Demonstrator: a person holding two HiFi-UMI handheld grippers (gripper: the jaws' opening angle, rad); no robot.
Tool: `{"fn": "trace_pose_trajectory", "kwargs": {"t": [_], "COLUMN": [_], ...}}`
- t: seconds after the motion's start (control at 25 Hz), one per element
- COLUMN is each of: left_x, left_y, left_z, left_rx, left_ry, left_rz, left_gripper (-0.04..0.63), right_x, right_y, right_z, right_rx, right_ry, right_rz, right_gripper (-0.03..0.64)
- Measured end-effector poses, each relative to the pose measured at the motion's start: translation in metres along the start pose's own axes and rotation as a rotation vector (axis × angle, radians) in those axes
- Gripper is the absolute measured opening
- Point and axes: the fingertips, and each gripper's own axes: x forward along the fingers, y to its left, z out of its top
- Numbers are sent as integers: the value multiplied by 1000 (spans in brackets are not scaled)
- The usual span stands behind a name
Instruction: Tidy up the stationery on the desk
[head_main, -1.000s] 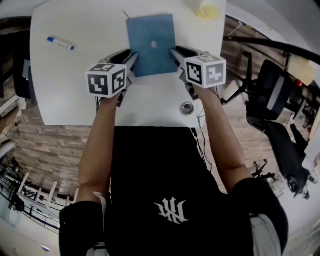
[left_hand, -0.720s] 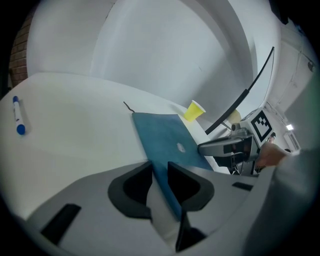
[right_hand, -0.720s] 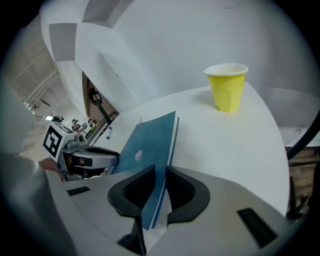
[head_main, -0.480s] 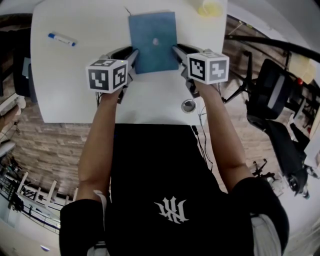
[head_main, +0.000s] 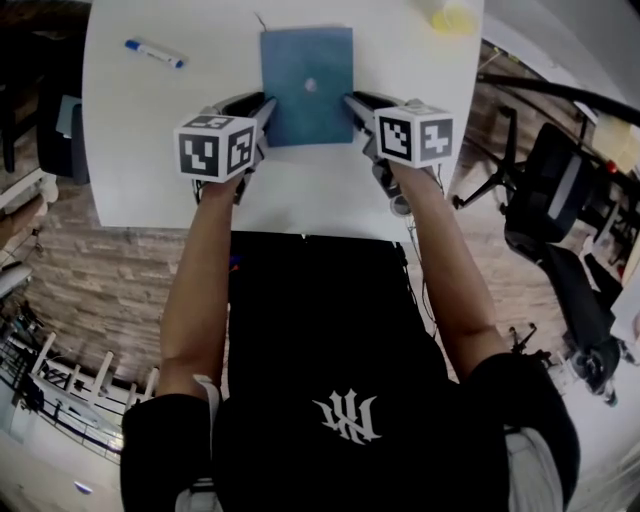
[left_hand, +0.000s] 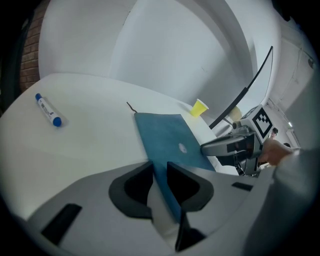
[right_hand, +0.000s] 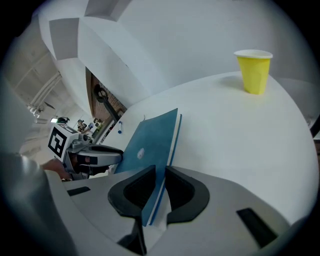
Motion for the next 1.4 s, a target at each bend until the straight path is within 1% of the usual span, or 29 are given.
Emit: {"fn": "trace_pose_trajectory", "kwargs": {"t": [0.16, 0.36, 0.52, 0.72, 0.88, 1.04, 1.12, 1.2, 1.28, 1.4], "left_x": [-22, -47, -62, -72, -70, -69, -70, -73, -77, -84], "left_y": [24, 52, 64, 68, 64, 63, 65, 71, 79, 94], "left_z": [-16, -35, -52, -67, -71, -71, -68, -60, -48, -27], "left_rx": [1, 11, 24, 42, 59, 73, 65, 54, 35, -2], "left_ry": [19, 49, 68, 79, 95, 106, 94, 63, 20, -49], "left_rz": [5, 1, -13, -47, -77, -117, -127, -116, -103, -82], "left_gripper": [89, 86, 84, 84, 84, 86, 84, 86, 115, 118], "right_x": [16, 33, 42, 45, 42, 40, 39, 35, 26, 11], "right_y": [31, 68, 90, 102, 99, 97, 98, 98, 98, 105], "right_z": [-11, -33, -48, -62, -67, -67, -66, -59, -43, -6], "right_rx": [15, 68, 81, 113, 133, 118, 101, 73, 29, -59], "right_ry": [14, 31, 34, 19, -23, -10, -9, -37, -92, -190], "right_rz": [10, 31, 11, -14, -27, -38, -41, -35, -27, -1], "right_gripper": [80, 77, 77, 77, 77, 77, 77, 78, 78, 78]}}
